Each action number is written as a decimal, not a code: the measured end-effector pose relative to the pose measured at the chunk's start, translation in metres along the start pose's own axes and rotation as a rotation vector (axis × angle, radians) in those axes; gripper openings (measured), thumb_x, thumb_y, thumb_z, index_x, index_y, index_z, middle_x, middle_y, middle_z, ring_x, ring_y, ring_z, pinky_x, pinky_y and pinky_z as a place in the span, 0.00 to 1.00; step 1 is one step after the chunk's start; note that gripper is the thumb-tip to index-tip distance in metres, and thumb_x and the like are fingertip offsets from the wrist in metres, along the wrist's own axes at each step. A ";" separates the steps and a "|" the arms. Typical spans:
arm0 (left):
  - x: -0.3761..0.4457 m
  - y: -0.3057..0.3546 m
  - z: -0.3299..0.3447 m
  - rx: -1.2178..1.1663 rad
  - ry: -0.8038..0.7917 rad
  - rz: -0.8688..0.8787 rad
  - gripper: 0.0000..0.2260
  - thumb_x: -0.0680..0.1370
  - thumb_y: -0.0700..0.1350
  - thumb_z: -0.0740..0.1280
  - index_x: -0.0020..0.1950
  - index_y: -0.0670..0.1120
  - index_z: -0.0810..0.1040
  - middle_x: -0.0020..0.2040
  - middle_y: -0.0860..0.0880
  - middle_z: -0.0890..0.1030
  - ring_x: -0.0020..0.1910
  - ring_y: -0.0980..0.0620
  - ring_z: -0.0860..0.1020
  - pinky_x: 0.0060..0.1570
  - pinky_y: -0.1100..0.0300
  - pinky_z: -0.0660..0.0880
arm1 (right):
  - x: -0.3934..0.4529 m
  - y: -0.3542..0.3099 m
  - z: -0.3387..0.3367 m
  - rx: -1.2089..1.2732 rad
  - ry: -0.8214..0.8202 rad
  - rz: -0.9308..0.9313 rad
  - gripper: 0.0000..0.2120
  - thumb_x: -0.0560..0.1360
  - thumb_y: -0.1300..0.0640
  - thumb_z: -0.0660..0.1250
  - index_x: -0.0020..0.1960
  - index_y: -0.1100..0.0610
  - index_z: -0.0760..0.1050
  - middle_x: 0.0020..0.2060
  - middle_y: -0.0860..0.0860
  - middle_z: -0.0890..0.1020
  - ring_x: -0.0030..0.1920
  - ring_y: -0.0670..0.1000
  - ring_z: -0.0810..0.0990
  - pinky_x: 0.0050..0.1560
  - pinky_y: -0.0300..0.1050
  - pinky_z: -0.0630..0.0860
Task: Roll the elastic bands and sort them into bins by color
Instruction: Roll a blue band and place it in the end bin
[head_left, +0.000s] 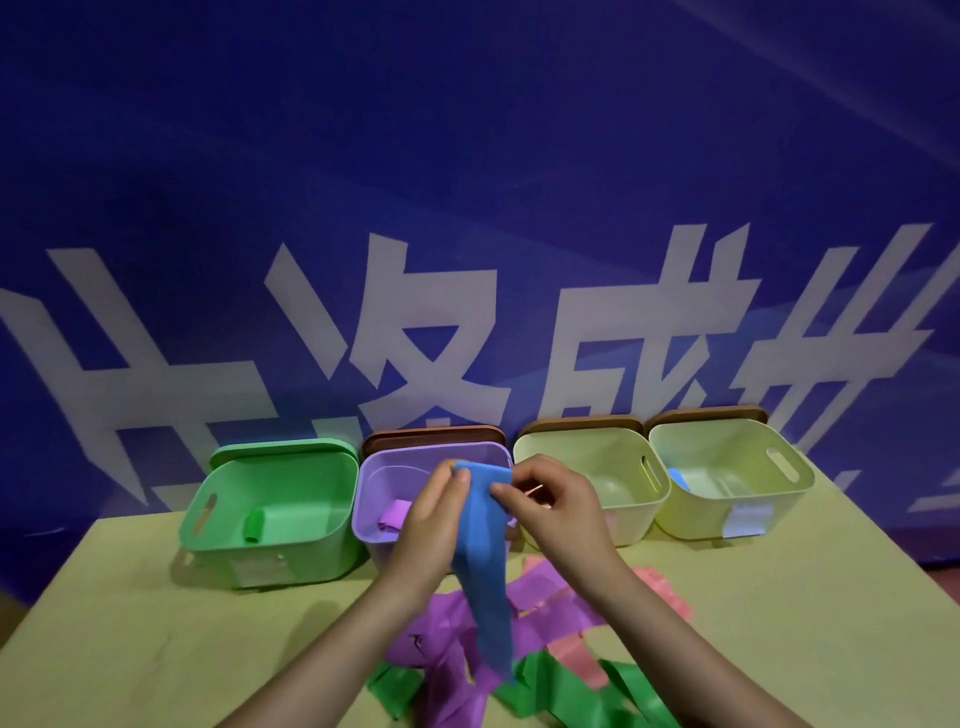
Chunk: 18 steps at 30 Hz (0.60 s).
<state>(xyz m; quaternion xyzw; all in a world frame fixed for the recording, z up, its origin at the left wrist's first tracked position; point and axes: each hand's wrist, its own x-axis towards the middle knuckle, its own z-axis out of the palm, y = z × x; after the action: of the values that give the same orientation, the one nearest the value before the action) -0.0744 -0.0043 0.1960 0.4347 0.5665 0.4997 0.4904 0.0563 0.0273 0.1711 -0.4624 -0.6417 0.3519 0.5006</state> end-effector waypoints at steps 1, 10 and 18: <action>-0.001 -0.001 0.000 -0.036 -0.037 -0.045 0.08 0.82 0.45 0.58 0.45 0.53 0.74 0.42 0.57 0.78 0.44 0.59 0.78 0.49 0.60 0.73 | 0.000 0.000 0.000 0.016 0.007 0.010 0.06 0.70 0.58 0.72 0.36 0.56 0.77 0.33 0.50 0.79 0.35 0.50 0.77 0.40 0.48 0.75; -0.004 -0.010 0.008 -0.164 -0.174 -0.063 0.11 0.82 0.43 0.57 0.58 0.41 0.76 0.43 0.37 0.84 0.40 0.40 0.83 0.41 0.53 0.80 | 0.005 -0.004 -0.006 0.187 0.028 0.019 0.11 0.73 0.67 0.69 0.41 0.52 0.78 0.31 0.43 0.78 0.33 0.44 0.75 0.37 0.36 0.70; 0.007 -0.013 0.002 -0.281 -0.241 -0.147 0.15 0.82 0.42 0.52 0.53 0.35 0.76 0.35 0.36 0.81 0.33 0.40 0.81 0.38 0.51 0.79 | 0.010 0.006 -0.026 -0.134 -0.148 -0.292 0.11 0.72 0.69 0.66 0.47 0.57 0.83 0.40 0.49 0.81 0.40 0.51 0.78 0.42 0.43 0.75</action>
<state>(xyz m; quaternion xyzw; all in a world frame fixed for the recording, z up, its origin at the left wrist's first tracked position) -0.0730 0.0009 0.1819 0.3759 0.4586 0.4811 0.6457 0.0819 0.0382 0.1757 -0.3695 -0.7590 0.2651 0.4660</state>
